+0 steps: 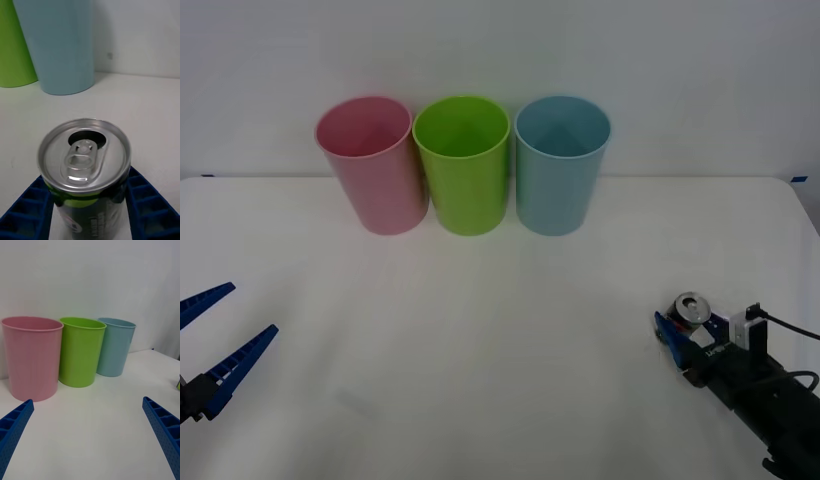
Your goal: Grasp the object on the table and drop it into the matching bin: aluminum can to the light blue bin, PET bottle to the pink bin.
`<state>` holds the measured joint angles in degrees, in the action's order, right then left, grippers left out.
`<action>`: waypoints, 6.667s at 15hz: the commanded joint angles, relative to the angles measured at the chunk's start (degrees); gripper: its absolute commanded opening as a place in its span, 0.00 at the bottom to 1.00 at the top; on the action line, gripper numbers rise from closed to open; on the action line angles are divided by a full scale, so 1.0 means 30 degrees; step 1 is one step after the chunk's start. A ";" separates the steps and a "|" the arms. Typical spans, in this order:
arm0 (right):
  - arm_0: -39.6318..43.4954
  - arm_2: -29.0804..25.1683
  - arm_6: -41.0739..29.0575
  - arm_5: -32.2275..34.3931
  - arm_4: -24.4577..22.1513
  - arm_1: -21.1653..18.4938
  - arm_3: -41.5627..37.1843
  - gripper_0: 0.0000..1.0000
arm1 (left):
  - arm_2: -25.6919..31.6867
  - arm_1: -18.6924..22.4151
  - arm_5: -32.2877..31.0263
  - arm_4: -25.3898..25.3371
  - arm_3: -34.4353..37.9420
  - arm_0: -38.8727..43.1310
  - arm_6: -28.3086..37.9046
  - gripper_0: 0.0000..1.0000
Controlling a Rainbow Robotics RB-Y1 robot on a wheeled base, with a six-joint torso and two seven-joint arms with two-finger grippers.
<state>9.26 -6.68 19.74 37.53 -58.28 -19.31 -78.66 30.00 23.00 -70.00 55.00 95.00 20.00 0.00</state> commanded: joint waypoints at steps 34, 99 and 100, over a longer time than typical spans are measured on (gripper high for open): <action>-0.2323 0.0351 -1.3670 0.0381 -0.1112 -0.2440 -1.0401 0.00 | 0.0000 0.0000 0.0000 0.0000 0.0000 -0.0001 0.0000 1.00; 0.0196 -0.2139 -0.7254 0.1875 -0.3572 -0.2879 -0.9141 1.00 | 0.0000 0.0000 0.0000 0.0000 0.0000 -0.0001 0.0000 1.00; 0.0548 -0.2520 -0.6961 0.2402 -0.3426 -0.2821 -0.9141 1.00 | 0.0000 0.0000 0.0000 0.0000 0.0000 -0.0001 0.0000 1.00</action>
<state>10.09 -13.37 -1.86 43.52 -68.92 -27.93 -106.10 30.00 23.00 -70.00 55.00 95.00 20.00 0.00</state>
